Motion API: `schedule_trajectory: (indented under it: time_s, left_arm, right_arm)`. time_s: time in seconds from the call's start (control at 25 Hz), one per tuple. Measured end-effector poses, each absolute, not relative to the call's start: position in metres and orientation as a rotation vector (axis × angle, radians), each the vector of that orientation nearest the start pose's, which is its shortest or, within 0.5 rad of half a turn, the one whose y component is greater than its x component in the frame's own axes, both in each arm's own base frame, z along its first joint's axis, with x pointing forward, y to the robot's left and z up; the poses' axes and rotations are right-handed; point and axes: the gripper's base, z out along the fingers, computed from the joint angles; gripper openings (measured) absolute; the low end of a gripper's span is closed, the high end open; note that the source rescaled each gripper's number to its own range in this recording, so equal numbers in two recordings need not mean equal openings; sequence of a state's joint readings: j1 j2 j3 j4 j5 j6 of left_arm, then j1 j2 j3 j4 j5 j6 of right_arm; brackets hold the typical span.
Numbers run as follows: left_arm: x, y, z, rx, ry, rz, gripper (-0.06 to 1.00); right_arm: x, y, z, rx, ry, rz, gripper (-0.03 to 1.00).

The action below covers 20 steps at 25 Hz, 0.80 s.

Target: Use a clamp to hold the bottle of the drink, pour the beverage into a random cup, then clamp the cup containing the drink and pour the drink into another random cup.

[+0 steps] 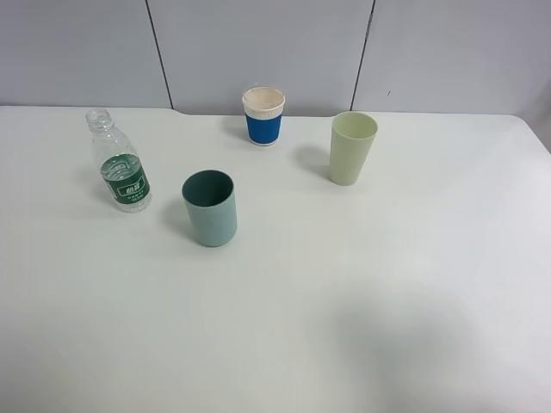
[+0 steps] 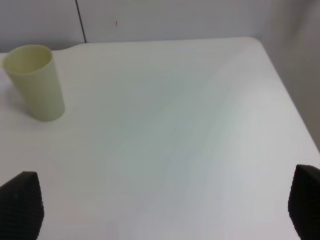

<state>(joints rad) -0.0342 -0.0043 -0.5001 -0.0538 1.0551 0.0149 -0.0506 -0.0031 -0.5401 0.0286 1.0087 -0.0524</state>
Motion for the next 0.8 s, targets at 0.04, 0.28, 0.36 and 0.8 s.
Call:
schedule_trajectory:
  time_s: [0.04,0.28,0.36,0.8]
  left_arm:
    - [-0.0055,-0.0041,0.2778,0.052,2.033,-0.076,0.96]
    - [-0.0055,-0.0041,0.2778,0.052,2.033,-0.076,0.96]
    - [-0.0055,-0.0041,0.2778,0.052,2.033,-0.076,0.96]
    - [-0.0055,-0.0041,0.2778,0.052,2.033,-0.076,0.96]
  right_arm:
    - [-0.0068,0.0030,0.2866,-0.004,1.984,-0.027,0.99]
    - [-0.0055,0.0021,0.2787,0.014,2.032,-0.026,0.99]
    - [-0.0055,0.0021,0.2787,0.014,2.032,-0.026,0.99]
    - [-0.0055,0.0021,0.2787,0.015,2.032,-0.026,0.99]
